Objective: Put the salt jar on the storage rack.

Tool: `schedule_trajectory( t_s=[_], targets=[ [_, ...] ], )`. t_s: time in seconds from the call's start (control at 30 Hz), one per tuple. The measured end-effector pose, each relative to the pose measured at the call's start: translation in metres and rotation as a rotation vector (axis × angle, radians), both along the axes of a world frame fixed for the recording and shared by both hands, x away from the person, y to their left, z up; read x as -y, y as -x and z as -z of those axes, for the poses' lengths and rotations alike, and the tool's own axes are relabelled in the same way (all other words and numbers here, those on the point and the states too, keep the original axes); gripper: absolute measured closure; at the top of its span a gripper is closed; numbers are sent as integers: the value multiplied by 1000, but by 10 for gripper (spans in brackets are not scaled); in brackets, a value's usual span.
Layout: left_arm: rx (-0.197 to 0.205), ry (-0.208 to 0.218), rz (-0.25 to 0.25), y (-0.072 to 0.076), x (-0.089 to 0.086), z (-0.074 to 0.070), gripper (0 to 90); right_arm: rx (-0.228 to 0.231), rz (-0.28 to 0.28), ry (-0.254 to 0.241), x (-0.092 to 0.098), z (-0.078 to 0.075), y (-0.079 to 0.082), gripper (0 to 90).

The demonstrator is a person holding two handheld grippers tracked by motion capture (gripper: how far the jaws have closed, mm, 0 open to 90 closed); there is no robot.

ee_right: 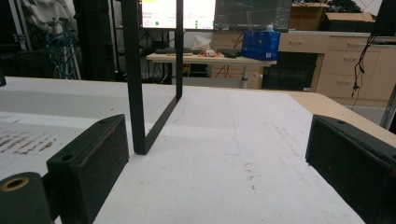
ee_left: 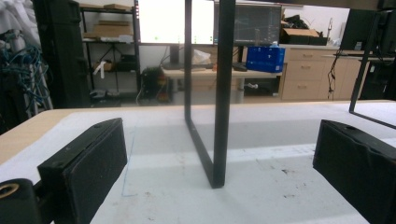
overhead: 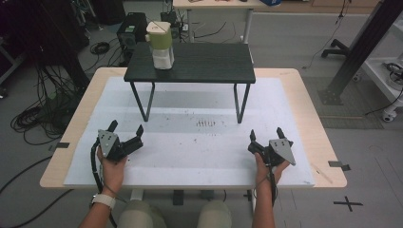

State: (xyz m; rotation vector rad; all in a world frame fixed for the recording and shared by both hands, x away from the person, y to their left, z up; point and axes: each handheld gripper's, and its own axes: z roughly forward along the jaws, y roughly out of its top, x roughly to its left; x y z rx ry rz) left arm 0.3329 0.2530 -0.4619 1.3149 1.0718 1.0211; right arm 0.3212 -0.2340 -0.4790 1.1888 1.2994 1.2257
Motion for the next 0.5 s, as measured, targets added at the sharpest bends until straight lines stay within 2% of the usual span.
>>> schedule_trajectory(
  t_s=[0.1,0.5],
  targets=[
    [-3,1,-1,0,0,0,6,-1,0,0,0,0,0,61],
    [2,-1,-5,0,0,0,2,-4,3,7,0,0,0,62]
  ],
)
